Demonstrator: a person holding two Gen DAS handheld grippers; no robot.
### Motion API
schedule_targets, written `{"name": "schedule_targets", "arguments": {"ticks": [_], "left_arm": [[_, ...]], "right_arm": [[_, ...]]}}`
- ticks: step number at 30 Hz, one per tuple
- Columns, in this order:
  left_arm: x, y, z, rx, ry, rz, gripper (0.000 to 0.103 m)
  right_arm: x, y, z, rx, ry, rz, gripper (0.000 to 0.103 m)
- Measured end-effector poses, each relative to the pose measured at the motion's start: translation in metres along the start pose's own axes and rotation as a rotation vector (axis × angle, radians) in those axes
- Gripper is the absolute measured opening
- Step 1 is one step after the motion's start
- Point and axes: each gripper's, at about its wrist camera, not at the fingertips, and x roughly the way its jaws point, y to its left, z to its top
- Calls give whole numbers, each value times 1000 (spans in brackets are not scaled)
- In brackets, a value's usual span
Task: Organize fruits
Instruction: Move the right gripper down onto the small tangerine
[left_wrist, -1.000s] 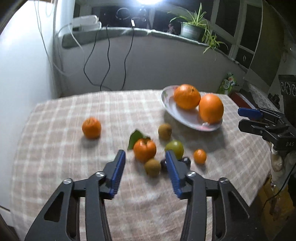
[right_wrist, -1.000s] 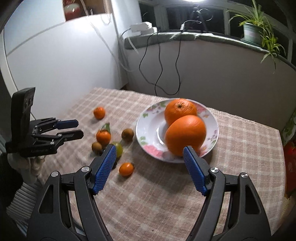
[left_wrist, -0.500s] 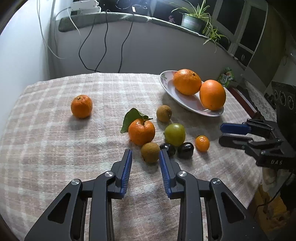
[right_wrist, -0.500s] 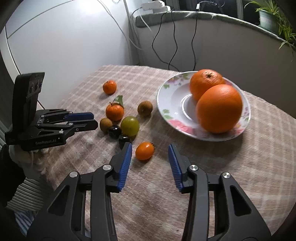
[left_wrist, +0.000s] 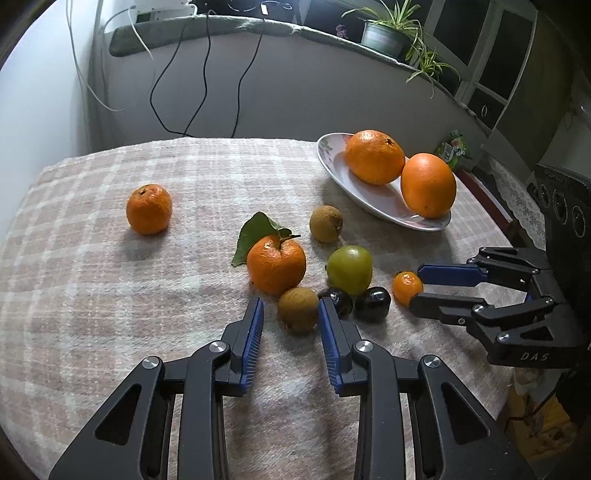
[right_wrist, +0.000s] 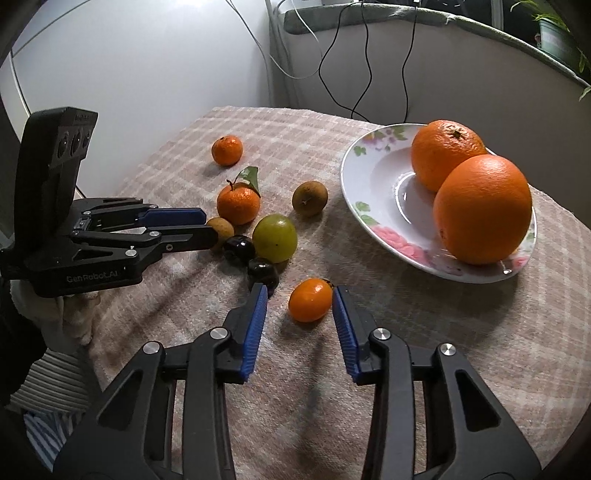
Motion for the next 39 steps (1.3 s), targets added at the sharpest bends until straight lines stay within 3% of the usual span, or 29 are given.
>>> {"name": "schedule_targets", "arguments": {"ticks": [14, 19, 23, 25, 39], "left_arm": [[5, -3, 1, 4, 13, -14, 29], [7, 0, 1, -14, 17, -25, 29], [6, -2, 2, -2, 14, -27, 29], [6, -3, 2, 3, 13, -32, 23], [4, -7, -3, 16, -4, -17, 22]], "right_arm": [[11, -3, 4, -15, 43, -19, 37], [15, -6, 2, -1, 55, -16, 28], [14, -7, 1, 4, 54, -11, 28], [14, -7, 0, 5, 52, -11, 28], [5, -9, -3, 21, 24, -11, 27]]}}
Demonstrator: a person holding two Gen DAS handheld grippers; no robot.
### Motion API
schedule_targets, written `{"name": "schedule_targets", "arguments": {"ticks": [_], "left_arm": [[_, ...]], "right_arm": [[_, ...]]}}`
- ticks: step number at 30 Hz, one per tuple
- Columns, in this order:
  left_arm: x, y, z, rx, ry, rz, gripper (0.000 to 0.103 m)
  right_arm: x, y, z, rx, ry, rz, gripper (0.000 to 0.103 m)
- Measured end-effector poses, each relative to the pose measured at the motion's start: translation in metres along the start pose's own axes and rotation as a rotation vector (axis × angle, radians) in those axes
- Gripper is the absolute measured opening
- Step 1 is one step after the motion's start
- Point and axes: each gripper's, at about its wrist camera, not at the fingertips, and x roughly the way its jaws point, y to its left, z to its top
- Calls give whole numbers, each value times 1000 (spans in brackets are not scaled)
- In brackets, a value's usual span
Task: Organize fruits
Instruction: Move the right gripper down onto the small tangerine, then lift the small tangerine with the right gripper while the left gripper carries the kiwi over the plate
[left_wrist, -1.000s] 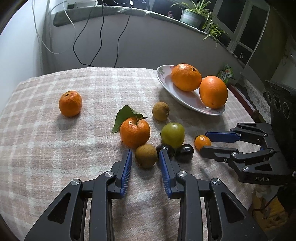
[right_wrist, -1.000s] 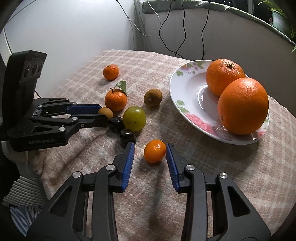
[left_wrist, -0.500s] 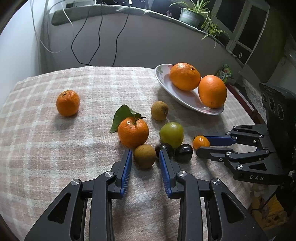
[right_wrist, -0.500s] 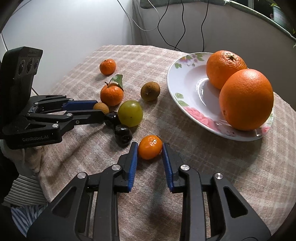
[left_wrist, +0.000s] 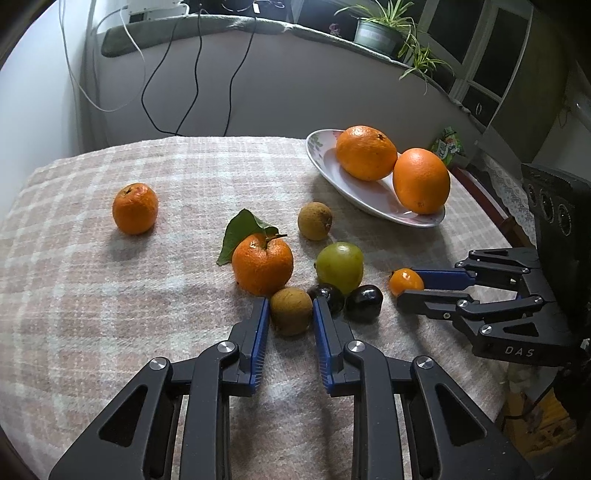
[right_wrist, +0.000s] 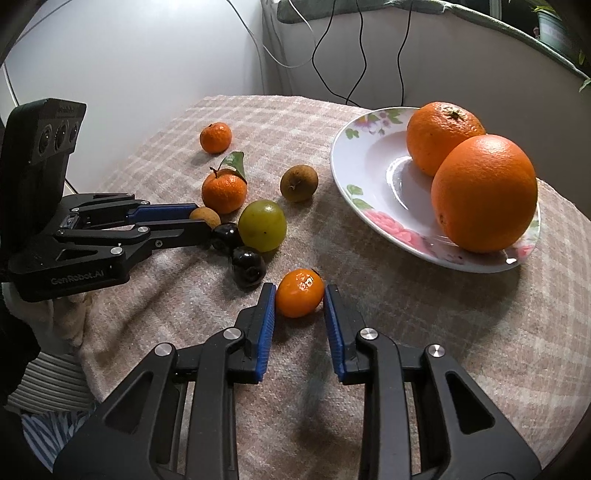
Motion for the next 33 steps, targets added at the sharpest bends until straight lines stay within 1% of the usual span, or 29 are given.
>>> {"name": "schedule_targets", "arguments": {"ticks": [8, 15, 26, 33], "left_arm": [[-11, -1, 1, 0, -25, -9, 22], [-17, -8, 20, 21, -60, -28, 22], [1, -33, 57, 73, -80, -53, 22], [22, -44, 77, 95, -69, -58, 22]], "right_arm": [[-20, -7, 1, 25, -49, 3, 27], [-34, -15, 10, 40, -104, -23, 27], [-28, -25, 25, 64, -143, -47, 27], [-19, -32, 36, 68, -144, -69, 27]]}}
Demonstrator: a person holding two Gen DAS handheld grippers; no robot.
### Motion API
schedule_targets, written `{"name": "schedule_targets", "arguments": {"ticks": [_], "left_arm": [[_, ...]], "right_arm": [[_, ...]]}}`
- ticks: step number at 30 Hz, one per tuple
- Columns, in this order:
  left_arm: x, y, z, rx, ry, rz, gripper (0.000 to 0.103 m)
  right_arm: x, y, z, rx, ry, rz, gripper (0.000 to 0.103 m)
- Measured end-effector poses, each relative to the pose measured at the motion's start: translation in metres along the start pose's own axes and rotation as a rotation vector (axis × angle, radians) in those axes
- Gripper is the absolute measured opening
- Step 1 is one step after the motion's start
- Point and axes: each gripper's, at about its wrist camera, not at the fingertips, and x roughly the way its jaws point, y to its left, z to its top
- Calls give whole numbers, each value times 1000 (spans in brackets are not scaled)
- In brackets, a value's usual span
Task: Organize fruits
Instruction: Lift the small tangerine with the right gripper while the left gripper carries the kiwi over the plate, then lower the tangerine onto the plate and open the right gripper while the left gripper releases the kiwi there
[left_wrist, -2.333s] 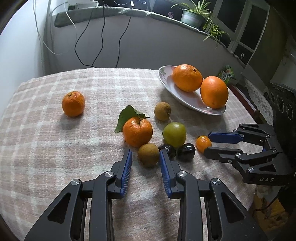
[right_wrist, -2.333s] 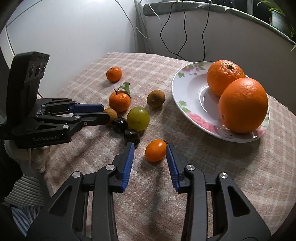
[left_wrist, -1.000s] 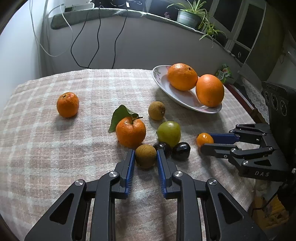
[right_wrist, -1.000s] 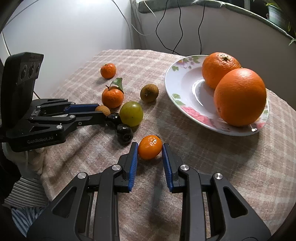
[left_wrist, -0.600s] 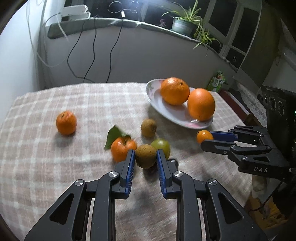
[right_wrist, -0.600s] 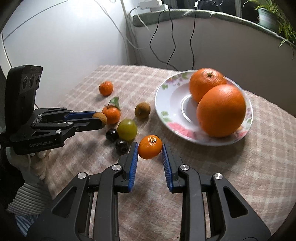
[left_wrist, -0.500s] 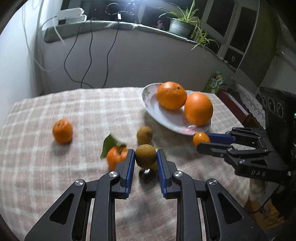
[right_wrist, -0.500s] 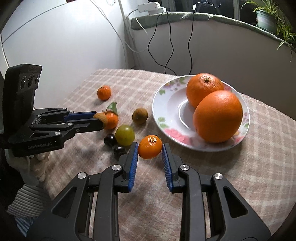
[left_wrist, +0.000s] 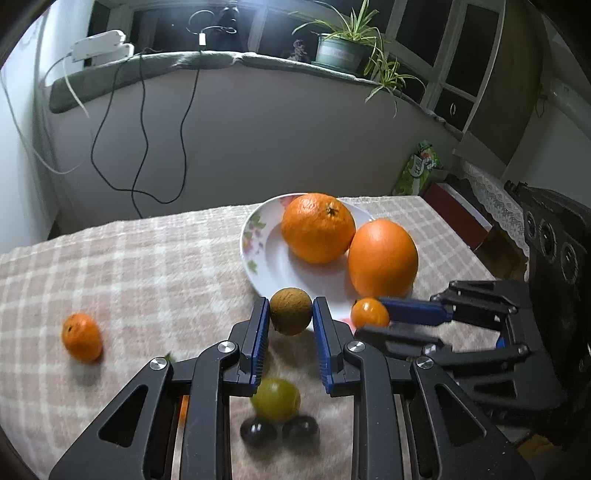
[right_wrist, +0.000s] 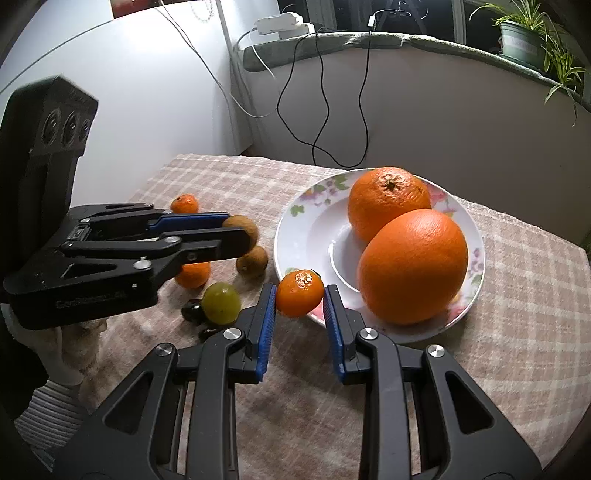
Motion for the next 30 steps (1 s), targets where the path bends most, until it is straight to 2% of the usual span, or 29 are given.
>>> {"name": "schedule_targets", "arguments": {"ticks": [12, 30], "left_arm": [[33, -1, 22, 24, 36, 6, 22], [46, -6, 28, 50, 53, 29, 23]], "right_arm": [[11, -6, 2, -1, 11, -18, 27], [21, 1, 7, -29, 23, -34, 27]]}}
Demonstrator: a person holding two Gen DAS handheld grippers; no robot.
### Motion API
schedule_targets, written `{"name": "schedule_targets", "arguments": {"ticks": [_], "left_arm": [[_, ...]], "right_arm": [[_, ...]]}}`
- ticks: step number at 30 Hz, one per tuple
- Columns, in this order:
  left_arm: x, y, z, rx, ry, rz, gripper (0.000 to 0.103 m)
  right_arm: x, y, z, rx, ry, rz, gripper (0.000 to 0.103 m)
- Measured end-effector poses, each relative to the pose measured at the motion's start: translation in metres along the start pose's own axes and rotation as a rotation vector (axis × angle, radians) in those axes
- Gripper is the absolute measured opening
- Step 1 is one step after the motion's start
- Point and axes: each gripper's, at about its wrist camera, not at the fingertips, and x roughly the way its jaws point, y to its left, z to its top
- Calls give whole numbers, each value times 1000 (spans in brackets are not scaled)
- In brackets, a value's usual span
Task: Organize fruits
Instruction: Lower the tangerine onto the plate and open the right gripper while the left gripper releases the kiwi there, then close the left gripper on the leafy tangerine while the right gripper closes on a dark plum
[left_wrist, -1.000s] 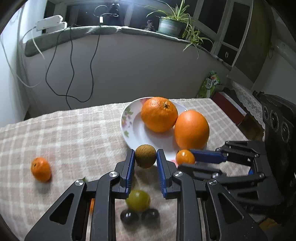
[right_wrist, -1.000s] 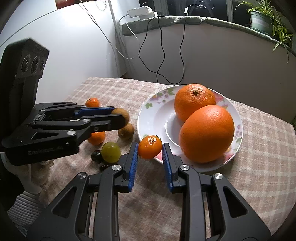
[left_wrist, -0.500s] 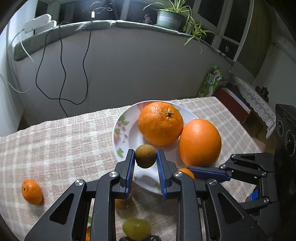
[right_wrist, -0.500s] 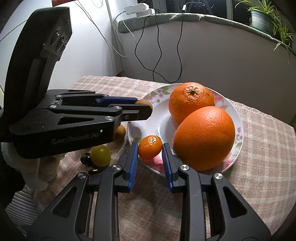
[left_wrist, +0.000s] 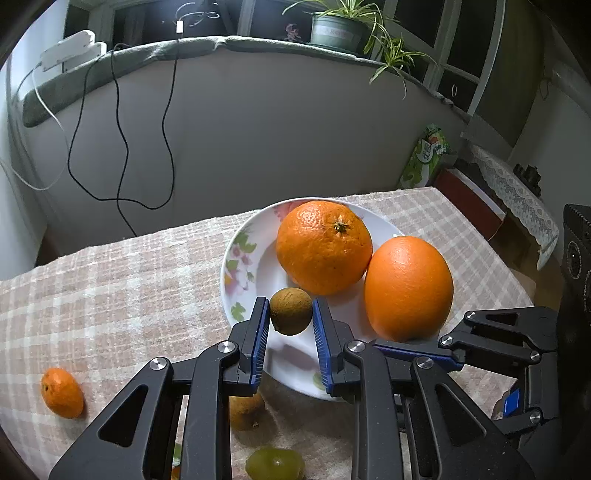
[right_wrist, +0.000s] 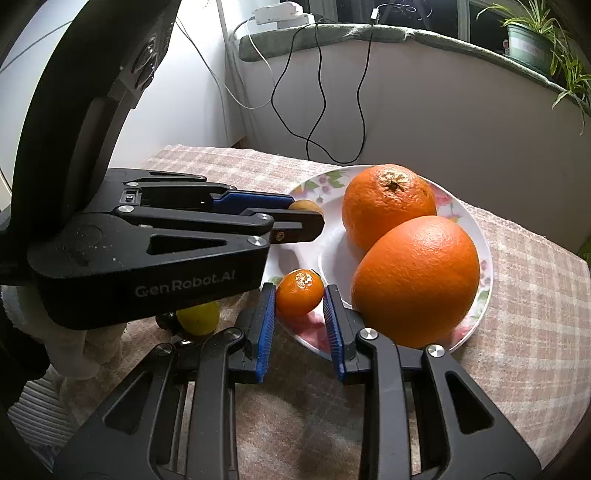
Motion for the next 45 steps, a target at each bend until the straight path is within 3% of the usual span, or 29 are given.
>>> {"name": "schedule_targets", "arguments": {"ticks": [8, 17, 26, 36, 45], "left_arm": [[-2, -3, 3, 8, -5, 12, 23], [-15, -1, 8, 5, -31, 19, 28], [-42, 12, 4, -11, -65, 36, 28], [-83, 49, -28, -76, -80, 84, 28], [-90, 72, -72, -156, -36, 65, 28]], "right_arm": [[-4, 1, -3, 0, -13, -10, 28], [-19, 1, -8, 4, -46, -9, 46], [-38, 3, -14, 16, -61, -1, 46], [-42, 18, -19, 0, -42, 51, 46], [-27, 32, -25, -13, 11, 112, 46]]}}
